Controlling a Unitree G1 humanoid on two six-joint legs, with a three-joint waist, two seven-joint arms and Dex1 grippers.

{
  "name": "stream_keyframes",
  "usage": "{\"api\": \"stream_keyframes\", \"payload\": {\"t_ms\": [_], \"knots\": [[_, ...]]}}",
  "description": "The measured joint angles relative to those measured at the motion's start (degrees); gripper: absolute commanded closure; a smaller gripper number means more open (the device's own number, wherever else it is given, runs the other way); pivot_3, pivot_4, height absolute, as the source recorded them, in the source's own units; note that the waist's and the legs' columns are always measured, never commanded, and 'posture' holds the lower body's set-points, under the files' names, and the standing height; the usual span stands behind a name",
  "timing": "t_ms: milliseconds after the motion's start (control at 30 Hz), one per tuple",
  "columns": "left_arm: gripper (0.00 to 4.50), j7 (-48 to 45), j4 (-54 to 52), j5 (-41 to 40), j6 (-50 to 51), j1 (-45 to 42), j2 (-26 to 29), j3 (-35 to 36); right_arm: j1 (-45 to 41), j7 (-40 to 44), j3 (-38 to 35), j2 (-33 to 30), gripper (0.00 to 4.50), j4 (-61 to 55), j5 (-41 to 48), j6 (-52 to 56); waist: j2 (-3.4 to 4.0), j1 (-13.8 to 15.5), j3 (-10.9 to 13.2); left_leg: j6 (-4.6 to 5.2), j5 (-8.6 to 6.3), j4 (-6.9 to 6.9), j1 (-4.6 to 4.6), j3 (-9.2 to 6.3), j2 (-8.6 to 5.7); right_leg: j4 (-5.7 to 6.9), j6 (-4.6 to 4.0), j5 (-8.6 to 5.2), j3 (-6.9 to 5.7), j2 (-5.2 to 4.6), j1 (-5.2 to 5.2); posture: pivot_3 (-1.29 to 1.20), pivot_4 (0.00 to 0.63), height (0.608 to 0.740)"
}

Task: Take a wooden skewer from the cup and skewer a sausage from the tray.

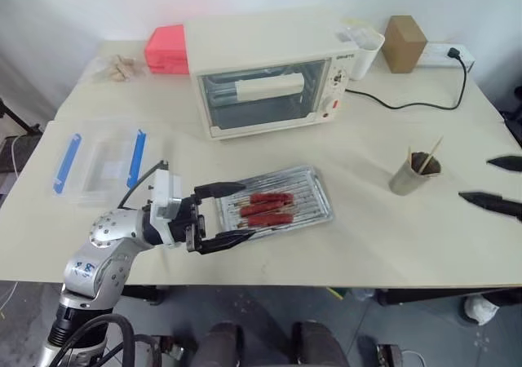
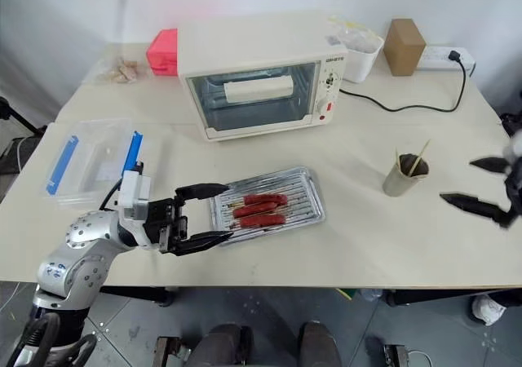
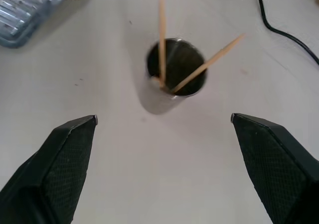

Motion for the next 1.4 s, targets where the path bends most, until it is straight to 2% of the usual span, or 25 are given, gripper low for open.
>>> {"api": "stream_keyframes", "payload": {"t_ms": [133,267,333,600,1000,1100,1233,1400], "knots": [[0.00,0.12,0.26,0.36,-0.70,1.13,-0.07,0.25,-18.04,0.21,15.33,-1.70,0.02,2.38,-3.36,6.23,0.08,0.04,0.05,-0.03,0.01,-0.04,-0.23,0.01,-0.02,-0.03,-0.01,-0.01,0.02,-0.03,-0.27,0.00,0.150,0.740],[0.00,0.87,-0.16,0.42,-1.14,2.94,-0.06,0.55,-27.07,2.44,26.94,-3.52,0.02,-0.97,-8.27,13.65,0.15,0.22,0.09,-0.05,-0.02,-0.09,-0.43,-0.02,-0.06,-0.05,-0.01,-0.01,-0.01,-0.07,-0.46,0.00,0.150,0.740],[0.00,1.35,-0.56,0.43,-1.33,3.90,-0.06,0.73,-29.33,3.44,29.77,-4.22,0.02,-3.44,-9.51,17.32,0.16,0.19,0.10,-0.07,-0.03,-0.12,-0.55,-0.05,-0.05,-0.02,-0.01,-0.01,-0.06,-0.06,-0.53,0.00,0.150,0.740],[0.00,2.68,-0.99,0.44,-1.92,5.25,-0.09,0.74,-31.81,2.27,33.66,-2.01,0.02,-6.85,-11.96,25.69,0.16,0.19,0.10,-0.06,-0.01,0.11,-1.02,0.09,-0.14,0.32,0.00,0.00,-0.18,-0.02,-1.15,0.00,0.150,0.740],[0.00,2.97,-1.10,0.53,-2.01,5.01,-0.05,0.74,-34.07,1.12,36.28,2.90,0.02,-4.20,-15.96,25.57,0.16,0.01,0.10,-0.03,0.04,0.39,-0.98,0.21,-0.14,0.77,0.00,0.00,-0.16,-0.01,-1.26,0.00,0.150,0.740],[0.00,3.22,-1.11,0.53,-2.01,5.09,-0.05,0.74,-34.08,1.08,36.35,3.63,0.60,-3.65,-16.98,24.85,0.16,0.10,0.10,-0.03,0.04,0.46,-1.01,0.20,-0.17,0.80,0.01,0.00,-0.16,-0.01,-1.26,0.00,0.150,0.740],[0.00,3.31,-1.17,0.53,-2.01,5.24,-0.03,0.74,-34.08,1.14,36.37,3.66,1.81,-2.47,-18.44,23.46,0.16,0.08,0.10,-0.02,0.03,0.50,-1.01,0.19,-0.19,0.80,0.00,0.00,-0.14,-0.01,-1.26,0.00,0.150,0.740],[0.00,3.43,-1.28,0.53,-2.01,5.27,-0.02,0.75,-34.05,1.62,36.38,3.66,3.61,-1.87,-19.80,22.32,0.16,0.03,0.10,-0.02,0.03,0.49,-1.01,0.19,-0.19,0.81,0.00,0.00,-0.14,0.00,-1.26,0.00,0.150,0.740]]}}
